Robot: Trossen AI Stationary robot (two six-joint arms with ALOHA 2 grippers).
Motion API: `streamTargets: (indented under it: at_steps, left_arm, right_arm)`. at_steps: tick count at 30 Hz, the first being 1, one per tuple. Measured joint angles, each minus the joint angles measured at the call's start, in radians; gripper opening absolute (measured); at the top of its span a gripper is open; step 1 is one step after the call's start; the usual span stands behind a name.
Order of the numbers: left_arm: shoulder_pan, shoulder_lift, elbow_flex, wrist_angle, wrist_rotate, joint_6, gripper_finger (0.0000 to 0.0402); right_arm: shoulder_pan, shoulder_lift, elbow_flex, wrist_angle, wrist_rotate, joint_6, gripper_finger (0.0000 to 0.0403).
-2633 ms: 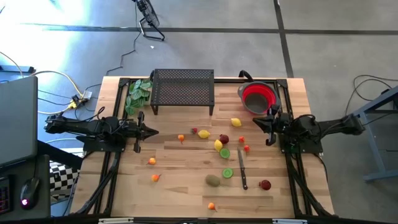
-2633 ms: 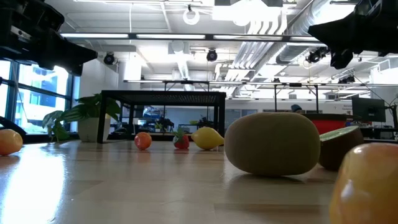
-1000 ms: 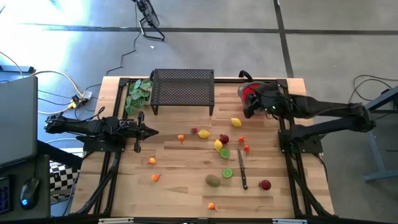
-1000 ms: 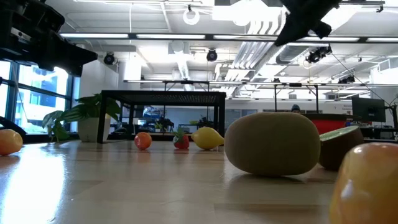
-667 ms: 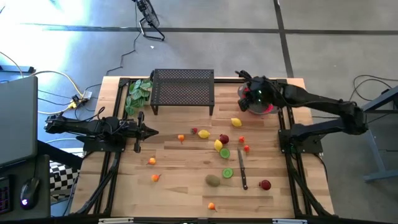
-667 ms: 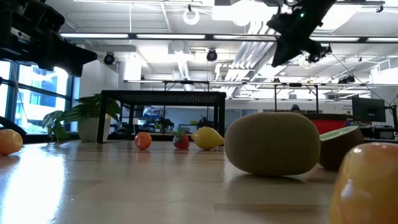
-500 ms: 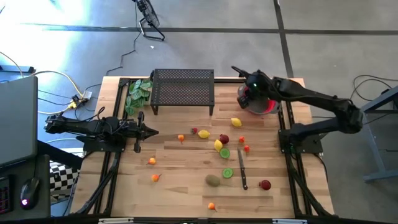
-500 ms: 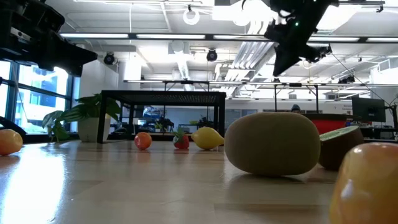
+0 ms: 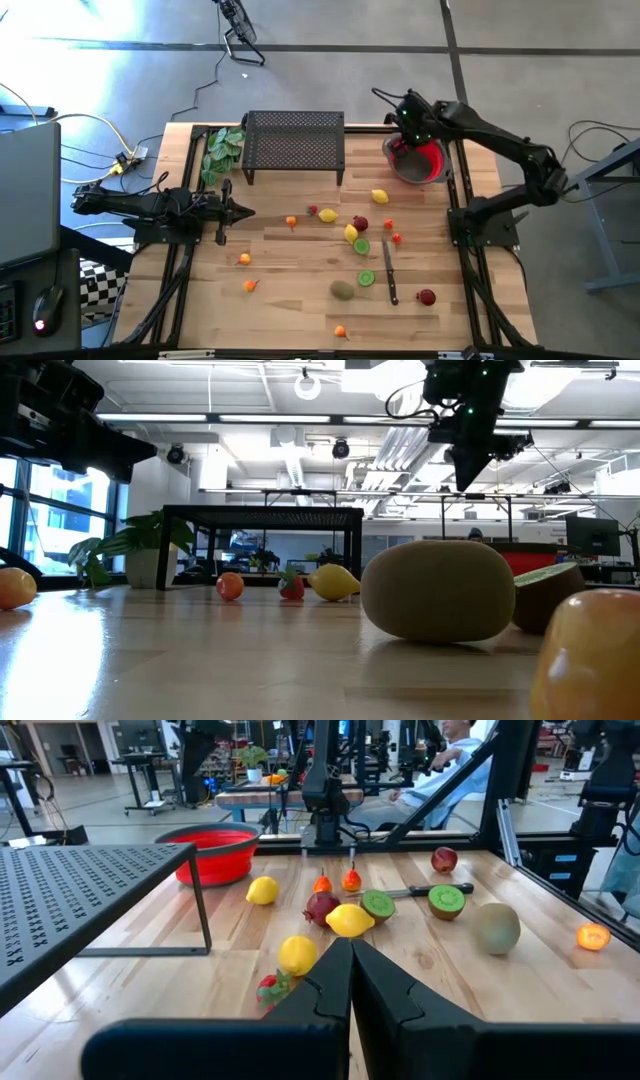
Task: Pick & Place Fruit
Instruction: Put the red strainer bowl on the shelf
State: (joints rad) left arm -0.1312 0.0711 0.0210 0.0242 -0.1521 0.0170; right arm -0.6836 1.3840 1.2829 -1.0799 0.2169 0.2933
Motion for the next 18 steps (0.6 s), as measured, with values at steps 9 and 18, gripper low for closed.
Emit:
streamTargets:
  at_steps: [9, 18]
  left_arm:
    - [0.0, 0.0, 0.0, 0.0, 0.0, 0.0, 0.0003]
    - [0.0, 0.0, 0.0, 0.0, 0.0, 0.0, 0.0003]
  right_arm:
    - [-0.073, 0.069, 0.07, -0.027, 0.023, -0.266, 0.0003]
    - [-0.096, 0.098, 0.069, 0.023, 0.119, -0.422, 0.0011]
